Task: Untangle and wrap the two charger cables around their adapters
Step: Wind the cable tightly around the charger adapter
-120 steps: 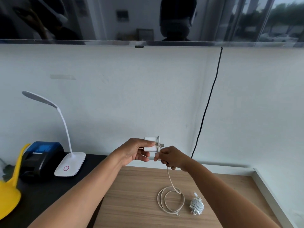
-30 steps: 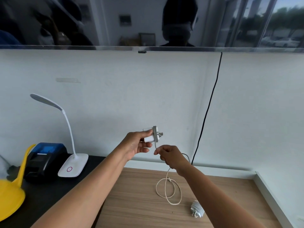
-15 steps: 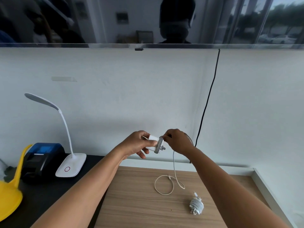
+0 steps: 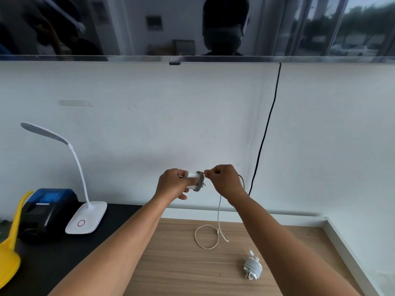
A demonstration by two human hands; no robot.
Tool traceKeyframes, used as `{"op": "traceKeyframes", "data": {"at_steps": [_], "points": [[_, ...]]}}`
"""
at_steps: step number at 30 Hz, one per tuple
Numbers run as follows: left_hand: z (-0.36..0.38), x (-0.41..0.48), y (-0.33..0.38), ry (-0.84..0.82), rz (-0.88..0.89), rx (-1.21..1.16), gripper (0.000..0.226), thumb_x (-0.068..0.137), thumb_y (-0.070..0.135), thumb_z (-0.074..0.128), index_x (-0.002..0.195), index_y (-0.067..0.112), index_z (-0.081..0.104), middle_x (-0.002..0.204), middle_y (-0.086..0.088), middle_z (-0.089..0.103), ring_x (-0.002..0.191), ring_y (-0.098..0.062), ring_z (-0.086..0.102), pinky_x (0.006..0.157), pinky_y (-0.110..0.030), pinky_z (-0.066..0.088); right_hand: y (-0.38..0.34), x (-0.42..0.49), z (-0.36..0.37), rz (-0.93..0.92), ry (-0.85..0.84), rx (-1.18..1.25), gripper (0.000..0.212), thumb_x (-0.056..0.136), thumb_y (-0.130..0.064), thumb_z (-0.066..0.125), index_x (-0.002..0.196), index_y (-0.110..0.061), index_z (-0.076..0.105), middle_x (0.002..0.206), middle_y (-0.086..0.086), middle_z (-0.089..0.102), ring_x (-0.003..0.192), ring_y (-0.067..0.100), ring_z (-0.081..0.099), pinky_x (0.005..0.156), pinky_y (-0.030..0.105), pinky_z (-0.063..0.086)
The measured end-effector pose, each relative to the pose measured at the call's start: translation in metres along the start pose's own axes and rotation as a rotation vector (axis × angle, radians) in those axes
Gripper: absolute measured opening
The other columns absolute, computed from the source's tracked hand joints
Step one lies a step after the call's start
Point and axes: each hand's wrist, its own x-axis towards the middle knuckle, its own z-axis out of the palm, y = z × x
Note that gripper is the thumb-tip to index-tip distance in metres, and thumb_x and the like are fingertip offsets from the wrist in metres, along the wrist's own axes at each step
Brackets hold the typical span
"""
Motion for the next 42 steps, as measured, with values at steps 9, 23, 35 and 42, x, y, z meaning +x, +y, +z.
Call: {"op": "traceKeyframes", "data": {"at_steps": [9, 23, 35, 42], "points": [[-0.001, 0.007, 0.001, 0.001, -0.234, -0.556, 0.032, 0.076, 0.016, 0.082, 0.100, 0.000, 0.070, 0.078, -0.014, 0.070, 0.062, -0.021, 0.067, 0.053, -0.028, 0.058, 0.019, -0.032, 0.029, 0.040, -0.017, 0.101, 0.025, 0.089, -0.035, 0.060, 0.068, -0.021, 0.061, 0.045, -0.010, 0.042, 0.049, 0.010, 0.039, 0.056, 0.026, 0.034], [-0.018, 0.004, 0.012, -0.283, -0.295, -0.562, 0.040, 0.078, 0.028, 0.077, 0.106, 0.001, 0.068, 0.074, -0.012, 0.070, 0.060, -0.017, 0.067, 0.051, -0.025, 0.057, 0.035, -0.017, 0.023, 0.010, -0.131, 0.268, 0.016, 0.090, -0.030, 0.065, 0.082, -0.020, 0.075, 0.057, -0.011, 0.049, 0.059, 0.013, 0.036, 0.053, 0.019, 0.032], [-0.036, 0.009, 0.030, -0.450, -0.177, -0.038, 0.030, 0.078, 0.017, 0.080, 0.104, 0.003, 0.072, 0.085, -0.017, 0.074, 0.067, -0.022, 0.069, 0.066, -0.034, 0.060, 0.013, 0.020, -0.001, -0.006, -0.161, -0.018, 0.021, 0.087, -0.034, 0.066, 0.085, -0.014, 0.070, 0.064, -0.006, 0.056, 0.051, 0.010, 0.041, 0.053, 0.023, 0.035], [-0.029, 0.011, 0.025, -0.149, -0.104, 0.059, 0.031, 0.068, 0.021, 0.085, 0.093, 0.009, 0.070, 0.084, -0.012, 0.076, 0.062, -0.020, 0.069, 0.065, -0.035, 0.061, -0.005, 0.015, 0.001, -0.017, -0.072, 0.055, 0.032, 0.086, -0.035, 0.067, 0.085, -0.003, 0.068, 0.063, -0.002, 0.050, 0.047, 0.010, 0.037, 0.048, 0.021, 0.032]]}}
